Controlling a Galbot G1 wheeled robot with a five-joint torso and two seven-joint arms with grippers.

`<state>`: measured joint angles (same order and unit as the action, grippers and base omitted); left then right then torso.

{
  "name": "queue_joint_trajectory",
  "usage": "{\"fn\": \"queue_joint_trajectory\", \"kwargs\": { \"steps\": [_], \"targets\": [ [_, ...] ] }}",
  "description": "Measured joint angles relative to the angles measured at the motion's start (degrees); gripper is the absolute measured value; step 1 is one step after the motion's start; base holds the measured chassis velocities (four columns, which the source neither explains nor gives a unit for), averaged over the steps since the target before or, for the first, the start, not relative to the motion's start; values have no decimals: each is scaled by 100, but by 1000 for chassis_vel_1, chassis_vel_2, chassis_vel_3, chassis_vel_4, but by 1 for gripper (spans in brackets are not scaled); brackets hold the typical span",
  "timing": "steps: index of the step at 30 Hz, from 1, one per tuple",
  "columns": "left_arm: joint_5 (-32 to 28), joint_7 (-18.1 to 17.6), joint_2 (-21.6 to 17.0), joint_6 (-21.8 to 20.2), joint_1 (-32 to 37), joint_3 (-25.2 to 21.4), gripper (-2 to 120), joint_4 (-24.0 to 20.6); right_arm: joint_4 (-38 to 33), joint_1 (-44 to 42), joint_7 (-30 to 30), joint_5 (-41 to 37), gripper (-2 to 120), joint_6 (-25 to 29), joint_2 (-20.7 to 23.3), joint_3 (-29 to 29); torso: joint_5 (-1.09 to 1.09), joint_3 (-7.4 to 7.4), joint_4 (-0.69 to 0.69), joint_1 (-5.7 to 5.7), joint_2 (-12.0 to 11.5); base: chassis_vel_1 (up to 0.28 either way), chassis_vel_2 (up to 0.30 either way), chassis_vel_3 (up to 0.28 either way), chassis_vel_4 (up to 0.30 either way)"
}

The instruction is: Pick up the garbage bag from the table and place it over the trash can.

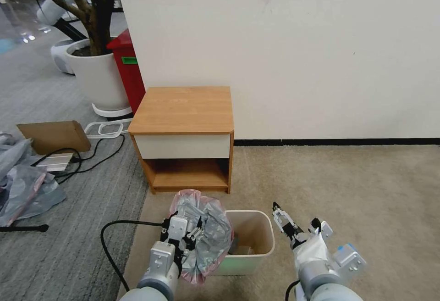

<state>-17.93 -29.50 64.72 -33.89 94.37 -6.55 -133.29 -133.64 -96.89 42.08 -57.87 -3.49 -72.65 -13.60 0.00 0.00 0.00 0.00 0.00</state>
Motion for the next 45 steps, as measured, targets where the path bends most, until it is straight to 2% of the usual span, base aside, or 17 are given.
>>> {"fn": "queue_joint_trajectory", "kwargs": {
  "steps": [1, 4, 7, 13, 15, 20, 27, 32, 38, 45],
  "targets": [
    [-336, -139, -109, -117, -45, -41, 71, -9, 34, 11, 1, 0, 100, 8, -13, -41, 0, 0, 0, 0, 0, 0, 0, 0, 0],
    [-524, -176, -210, -214, -143, -39, 70, -17, 72, 10, 2, 10, 100, 22, -27, -60, 0, 0, 0, 0, 0, 0, 0, 0, 0],
    [-1053, -338, -395, -446, -294, -59, 69, -57, 103, -20, 2, 19, 100, 60, -39, -94, 0, 0, 0, 0, 0, 0, 0, 0, 0],
    [-1377, -464, -589, -596, -343, -66, 61, -99, 132, -43, 3, 21, 100, 77, -45, -156, 0, 0, 0, 0, 0, 0, 0, 0, 0],
    [-1512, -559, -590, -632, -374, -65, 54, -96, 158, -36, 3, 44, 100, 83, -55, -176, 0, 0, 0, 0, 0, 0, 0, 0, 0],
    [-1765, -676, -540, -641, -512, -58, 49, -3, 187, -44, 2, 99, 100, 114, -71, -186, 1, 0, 0, 0, 0, 0, 0, 0, 0],
    [-1819, -688, -417, -635, -801, 204, 49, 187, 238, -79, -37, 163, 100, 152, -74, -179, 0, 0, 0, 0, 0, 0, 0, 0, 0],
    [-1813, -858, -310, -634, -981, 362, 48, 352, 318, -65, -98, 202, 100, 188, -68, -217, 0, 0, 0, 0, 0, 0, 0, 0, 0],
    [-1815, -1009, -298, -622, -1013, 381, 48, 352, 375, -74, -155, 210, 100, 216, -52, -260, 0, 0, 0, 0, 0, 0, 0, 0, 0],
    [-1796, -1037, -322, -514, -852, 324, 48, 101, 440, -65, -190, 235, 100, 237, -52, -272, 1, 0, 0, 0, 0, 0, 0, 0, 0]
  ]
}}
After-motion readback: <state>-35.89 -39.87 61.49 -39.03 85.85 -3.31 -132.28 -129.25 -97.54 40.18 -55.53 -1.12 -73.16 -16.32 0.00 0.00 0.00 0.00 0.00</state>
